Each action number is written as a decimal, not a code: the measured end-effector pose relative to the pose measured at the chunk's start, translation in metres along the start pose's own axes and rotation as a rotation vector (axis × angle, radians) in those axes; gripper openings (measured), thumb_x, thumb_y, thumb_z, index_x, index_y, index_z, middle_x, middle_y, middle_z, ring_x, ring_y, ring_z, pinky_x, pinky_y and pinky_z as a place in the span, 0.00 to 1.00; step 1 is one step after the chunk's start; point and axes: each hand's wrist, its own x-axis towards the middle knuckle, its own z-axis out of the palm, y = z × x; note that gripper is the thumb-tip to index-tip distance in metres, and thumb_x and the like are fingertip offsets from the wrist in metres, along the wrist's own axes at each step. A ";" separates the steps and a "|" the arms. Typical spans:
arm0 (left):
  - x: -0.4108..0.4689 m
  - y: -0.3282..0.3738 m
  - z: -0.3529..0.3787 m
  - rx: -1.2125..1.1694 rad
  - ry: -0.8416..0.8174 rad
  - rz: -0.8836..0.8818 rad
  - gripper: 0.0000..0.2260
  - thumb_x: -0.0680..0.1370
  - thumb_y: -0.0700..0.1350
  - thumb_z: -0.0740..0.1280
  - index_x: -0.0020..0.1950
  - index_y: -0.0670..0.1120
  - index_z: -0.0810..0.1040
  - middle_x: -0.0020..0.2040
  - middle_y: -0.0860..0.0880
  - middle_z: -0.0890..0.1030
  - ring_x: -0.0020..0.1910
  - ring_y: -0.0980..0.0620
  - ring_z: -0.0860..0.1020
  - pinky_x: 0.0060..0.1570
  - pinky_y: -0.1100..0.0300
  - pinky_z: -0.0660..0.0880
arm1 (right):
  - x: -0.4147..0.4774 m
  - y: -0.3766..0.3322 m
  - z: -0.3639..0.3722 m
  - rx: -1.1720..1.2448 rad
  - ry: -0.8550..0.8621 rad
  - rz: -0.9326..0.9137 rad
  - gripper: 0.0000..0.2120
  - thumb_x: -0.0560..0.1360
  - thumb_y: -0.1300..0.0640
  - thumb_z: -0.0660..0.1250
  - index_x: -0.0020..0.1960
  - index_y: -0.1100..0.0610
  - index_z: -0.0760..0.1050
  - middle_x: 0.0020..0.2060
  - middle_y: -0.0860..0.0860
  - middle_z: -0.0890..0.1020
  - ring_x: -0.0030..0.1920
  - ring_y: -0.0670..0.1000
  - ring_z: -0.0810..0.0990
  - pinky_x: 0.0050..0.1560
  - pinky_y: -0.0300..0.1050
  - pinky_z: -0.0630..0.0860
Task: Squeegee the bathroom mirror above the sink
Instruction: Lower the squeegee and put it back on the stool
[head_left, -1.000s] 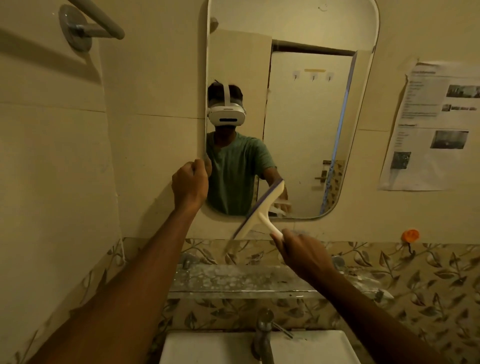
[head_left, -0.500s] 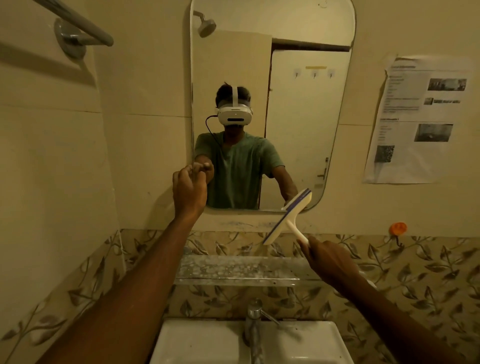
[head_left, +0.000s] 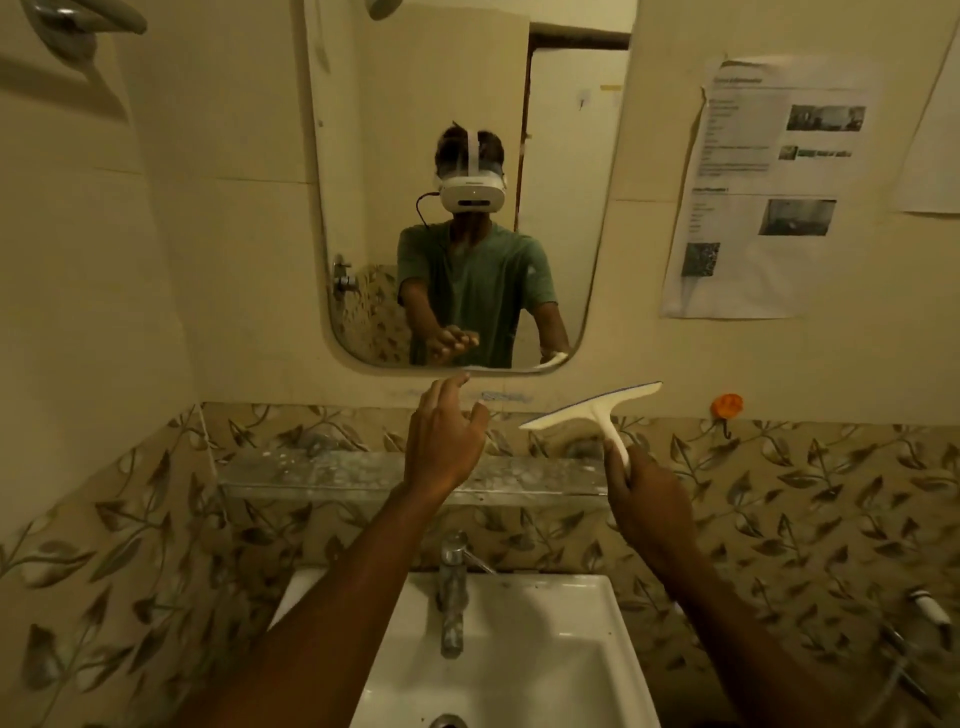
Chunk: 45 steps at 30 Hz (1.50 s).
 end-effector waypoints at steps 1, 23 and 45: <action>-0.007 0.005 0.005 0.012 -0.008 0.024 0.19 0.77 0.48 0.63 0.68 0.47 0.70 0.67 0.47 0.74 0.66 0.47 0.71 0.63 0.53 0.68 | -0.006 0.004 -0.004 0.080 0.007 0.036 0.19 0.80 0.41 0.53 0.45 0.54 0.71 0.29 0.51 0.78 0.26 0.52 0.78 0.26 0.50 0.78; -0.251 0.137 0.130 0.015 -0.210 0.067 0.19 0.77 0.50 0.58 0.67 0.48 0.70 0.64 0.49 0.74 0.63 0.48 0.72 0.62 0.53 0.70 | -0.174 0.157 -0.162 0.436 0.037 0.453 0.13 0.79 0.42 0.57 0.43 0.47 0.76 0.34 0.46 0.79 0.38 0.51 0.79 0.42 0.52 0.79; -0.421 0.126 0.440 0.277 -0.469 -0.253 0.24 0.78 0.50 0.58 0.74 0.44 0.65 0.73 0.45 0.70 0.74 0.47 0.65 0.71 0.55 0.58 | -0.229 0.499 -0.093 0.268 -0.428 0.698 0.17 0.80 0.45 0.56 0.46 0.57 0.73 0.37 0.49 0.78 0.38 0.48 0.77 0.42 0.47 0.75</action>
